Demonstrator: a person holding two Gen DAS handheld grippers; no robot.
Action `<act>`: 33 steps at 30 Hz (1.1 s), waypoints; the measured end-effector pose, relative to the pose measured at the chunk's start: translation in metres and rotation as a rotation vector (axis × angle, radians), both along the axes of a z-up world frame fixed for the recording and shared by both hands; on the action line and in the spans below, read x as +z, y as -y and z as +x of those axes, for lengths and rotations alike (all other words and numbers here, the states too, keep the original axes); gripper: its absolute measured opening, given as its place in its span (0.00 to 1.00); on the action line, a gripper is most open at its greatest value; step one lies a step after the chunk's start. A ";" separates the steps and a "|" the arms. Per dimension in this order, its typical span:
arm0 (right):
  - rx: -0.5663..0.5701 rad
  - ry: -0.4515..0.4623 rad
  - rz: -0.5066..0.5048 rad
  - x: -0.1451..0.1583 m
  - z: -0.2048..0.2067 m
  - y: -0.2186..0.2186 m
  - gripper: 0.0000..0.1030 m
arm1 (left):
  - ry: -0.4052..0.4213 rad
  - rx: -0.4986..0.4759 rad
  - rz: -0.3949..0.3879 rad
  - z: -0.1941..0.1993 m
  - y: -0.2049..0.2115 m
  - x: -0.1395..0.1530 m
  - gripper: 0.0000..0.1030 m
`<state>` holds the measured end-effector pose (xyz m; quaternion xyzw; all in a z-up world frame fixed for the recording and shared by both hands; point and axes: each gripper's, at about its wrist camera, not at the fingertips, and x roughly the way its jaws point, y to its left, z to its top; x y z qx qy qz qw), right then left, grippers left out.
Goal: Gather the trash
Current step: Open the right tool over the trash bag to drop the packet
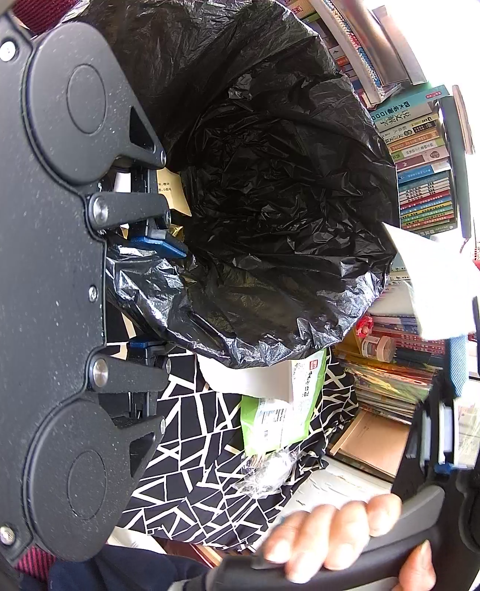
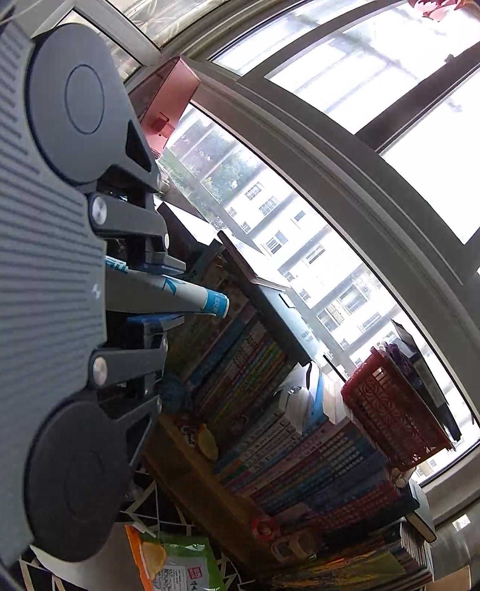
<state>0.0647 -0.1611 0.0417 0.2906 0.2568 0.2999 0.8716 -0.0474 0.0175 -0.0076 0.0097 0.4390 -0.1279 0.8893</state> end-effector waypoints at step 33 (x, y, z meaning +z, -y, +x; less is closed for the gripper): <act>0.194 -0.043 -0.183 -0.028 -0.005 -0.052 0.71 | 0.001 0.001 0.005 0.001 0.001 -0.002 0.40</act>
